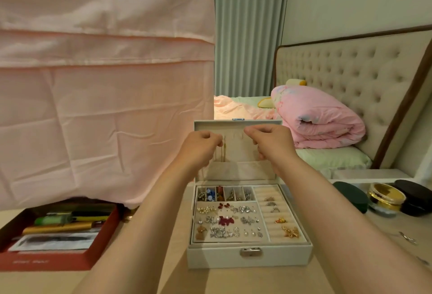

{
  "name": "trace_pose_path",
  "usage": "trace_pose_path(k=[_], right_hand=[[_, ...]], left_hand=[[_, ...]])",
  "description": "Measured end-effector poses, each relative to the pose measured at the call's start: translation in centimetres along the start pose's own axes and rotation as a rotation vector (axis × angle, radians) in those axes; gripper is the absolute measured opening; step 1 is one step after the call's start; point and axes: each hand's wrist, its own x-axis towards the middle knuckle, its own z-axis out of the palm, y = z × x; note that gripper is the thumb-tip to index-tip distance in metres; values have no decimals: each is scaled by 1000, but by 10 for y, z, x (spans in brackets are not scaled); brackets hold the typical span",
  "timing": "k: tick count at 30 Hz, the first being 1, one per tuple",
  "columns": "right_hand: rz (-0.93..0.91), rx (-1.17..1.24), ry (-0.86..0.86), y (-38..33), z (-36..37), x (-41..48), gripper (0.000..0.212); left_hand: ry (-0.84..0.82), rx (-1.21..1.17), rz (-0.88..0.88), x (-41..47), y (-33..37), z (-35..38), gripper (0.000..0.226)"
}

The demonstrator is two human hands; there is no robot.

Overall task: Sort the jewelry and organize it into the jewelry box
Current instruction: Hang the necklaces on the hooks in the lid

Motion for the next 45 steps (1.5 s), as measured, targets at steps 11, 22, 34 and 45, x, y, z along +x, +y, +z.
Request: trace_pose_path(k=[11,22,34,45], right_hand=[[17,-93,238,27,30,34,15],[-30,-180,285,33,33,32,14],[102,-275,-216,41,16,-9,20],[60,-265,-366,38,2,-16,15]], left_hand=[[283,176,46,42,-23,32,39],[181,258,-53,47,-33,35,44],[-175,-48,-94,12,-29,26,17],[-159,405,142,-4,-27,15,34]])
